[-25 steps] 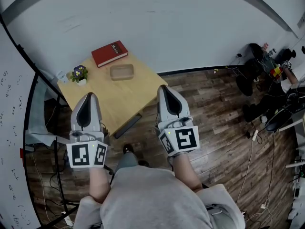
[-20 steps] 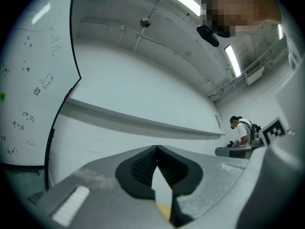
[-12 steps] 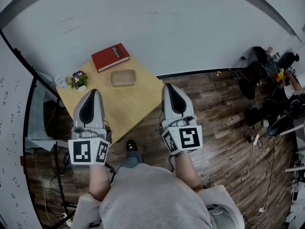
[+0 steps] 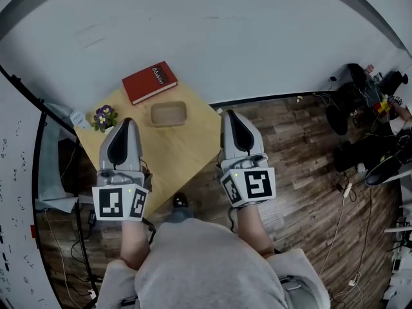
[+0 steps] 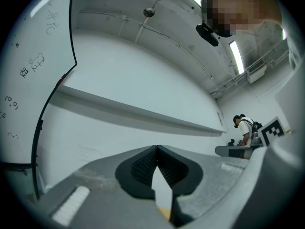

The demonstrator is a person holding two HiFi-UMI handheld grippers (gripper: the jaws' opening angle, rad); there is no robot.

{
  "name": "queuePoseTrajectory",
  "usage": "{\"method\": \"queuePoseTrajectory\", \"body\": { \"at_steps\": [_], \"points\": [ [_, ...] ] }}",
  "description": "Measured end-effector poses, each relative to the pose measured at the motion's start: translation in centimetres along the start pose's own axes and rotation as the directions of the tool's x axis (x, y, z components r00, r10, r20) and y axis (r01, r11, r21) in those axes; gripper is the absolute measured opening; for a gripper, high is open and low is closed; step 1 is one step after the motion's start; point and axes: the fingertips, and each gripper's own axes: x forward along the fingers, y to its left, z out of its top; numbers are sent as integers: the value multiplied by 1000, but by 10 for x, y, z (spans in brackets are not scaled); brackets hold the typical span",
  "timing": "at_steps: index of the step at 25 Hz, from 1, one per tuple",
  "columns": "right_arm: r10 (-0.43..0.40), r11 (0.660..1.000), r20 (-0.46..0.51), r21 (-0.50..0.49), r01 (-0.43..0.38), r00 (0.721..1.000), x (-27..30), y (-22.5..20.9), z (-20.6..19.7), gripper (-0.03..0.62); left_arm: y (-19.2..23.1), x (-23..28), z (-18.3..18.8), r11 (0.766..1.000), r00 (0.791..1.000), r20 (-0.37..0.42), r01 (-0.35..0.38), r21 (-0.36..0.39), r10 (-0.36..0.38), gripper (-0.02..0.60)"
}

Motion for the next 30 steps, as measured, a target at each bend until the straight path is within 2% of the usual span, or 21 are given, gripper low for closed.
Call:
{"method": "queuePoseTrajectory", "body": {
  "at_steps": [21, 26, 30],
  "points": [
    [5, 1000, -39, 26, -4, 999, 90, -7, -29, 2, 54, 70, -21, 1000, 1000, -19, 1, -20, -1, 5],
    [16, 999, -74, 44, -12, 997, 108, -5, -44, 2, 66, 81, -35, 1000, 998, -59, -5, -22, 4, 5],
    [24, 998, -116, 61, -17, 993, 120, -5, -62, 2, 74, 89, -56, 999, 992, -126, -7, -35, 2, 5]
  ]
}}
